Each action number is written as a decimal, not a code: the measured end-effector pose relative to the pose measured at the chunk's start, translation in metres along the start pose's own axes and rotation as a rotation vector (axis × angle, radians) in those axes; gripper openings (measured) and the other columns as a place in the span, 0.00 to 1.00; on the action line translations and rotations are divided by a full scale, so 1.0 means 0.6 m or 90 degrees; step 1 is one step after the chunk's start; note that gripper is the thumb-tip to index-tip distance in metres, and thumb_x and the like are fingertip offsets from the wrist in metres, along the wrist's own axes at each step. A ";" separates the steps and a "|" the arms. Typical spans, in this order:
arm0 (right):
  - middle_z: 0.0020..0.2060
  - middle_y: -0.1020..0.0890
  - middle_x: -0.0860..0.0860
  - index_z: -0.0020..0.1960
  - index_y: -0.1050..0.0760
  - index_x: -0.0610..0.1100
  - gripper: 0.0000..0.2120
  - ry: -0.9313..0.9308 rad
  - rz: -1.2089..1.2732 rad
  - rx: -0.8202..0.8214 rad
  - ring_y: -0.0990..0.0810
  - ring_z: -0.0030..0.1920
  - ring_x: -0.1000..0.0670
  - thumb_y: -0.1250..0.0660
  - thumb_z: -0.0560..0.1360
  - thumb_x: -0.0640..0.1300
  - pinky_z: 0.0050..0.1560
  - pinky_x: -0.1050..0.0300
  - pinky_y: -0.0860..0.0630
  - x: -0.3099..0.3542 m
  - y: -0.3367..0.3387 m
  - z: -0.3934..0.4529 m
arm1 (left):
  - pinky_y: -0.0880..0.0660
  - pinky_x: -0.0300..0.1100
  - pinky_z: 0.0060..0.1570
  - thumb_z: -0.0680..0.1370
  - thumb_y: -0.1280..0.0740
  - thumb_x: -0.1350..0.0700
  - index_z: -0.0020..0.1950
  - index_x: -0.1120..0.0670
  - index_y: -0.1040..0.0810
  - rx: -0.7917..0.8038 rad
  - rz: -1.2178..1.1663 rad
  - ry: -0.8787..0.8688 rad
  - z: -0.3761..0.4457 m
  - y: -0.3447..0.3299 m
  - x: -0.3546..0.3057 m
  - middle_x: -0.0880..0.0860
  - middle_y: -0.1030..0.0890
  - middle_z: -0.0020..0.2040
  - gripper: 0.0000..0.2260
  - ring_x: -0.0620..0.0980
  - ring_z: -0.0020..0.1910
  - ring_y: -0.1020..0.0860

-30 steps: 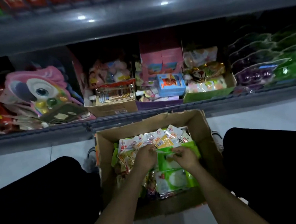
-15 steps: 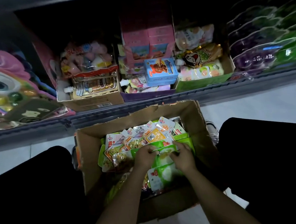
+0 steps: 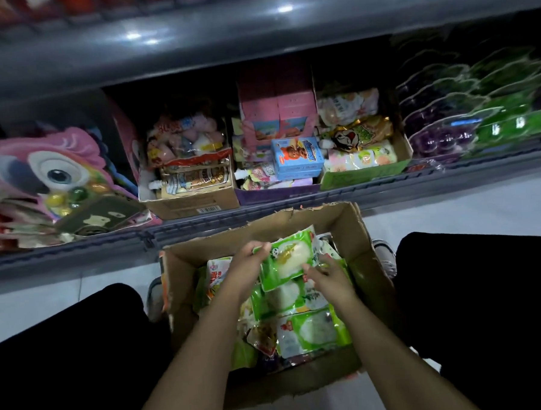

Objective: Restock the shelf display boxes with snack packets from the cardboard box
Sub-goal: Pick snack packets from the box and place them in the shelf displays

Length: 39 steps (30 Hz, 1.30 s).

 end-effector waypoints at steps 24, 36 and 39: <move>0.47 0.17 0.43 0.62 0.31 0.38 0.23 0.472 0.258 0.086 0.17 0.43 0.51 0.29 0.70 0.33 0.41 0.58 0.21 0.485 -0.043 -0.331 | 0.22 0.36 0.38 0.67 0.25 0.64 0.48 0.53 0.18 -0.006 0.031 -0.388 -0.328 0.229 -0.423 0.52 0.16 0.42 0.12 0.46 0.38 0.18; 0.43 0.15 0.51 0.47 0.23 0.45 0.07 0.619 0.043 0.196 0.17 0.42 0.52 0.31 0.72 0.35 0.42 0.55 0.21 0.732 -0.145 -0.380 | 0.22 0.34 0.38 0.69 0.26 0.64 0.45 0.50 0.20 -0.211 -0.161 -0.564 -0.354 0.351 -0.528 0.50 0.17 0.41 0.10 0.44 0.39 0.19; 0.46 0.15 0.50 0.50 0.23 0.44 0.08 0.633 0.014 0.218 0.17 0.45 0.51 0.31 0.72 0.36 0.44 0.56 0.22 0.776 -0.178 -0.374 | 0.23 0.31 0.38 0.71 0.28 0.63 0.49 0.51 0.20 -0.249 -0.175 -0.590 -0.354 0.378 -0.541 0.47 0.17 0.44 0.10 0.40 0.40 0.18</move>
Point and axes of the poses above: each hand's wrist, its own z-axis towards the middle knuckle, its own y-axis out of the back of the hand, x = y × z, the point moved 7 cm from there along z, towards the middle knuckle
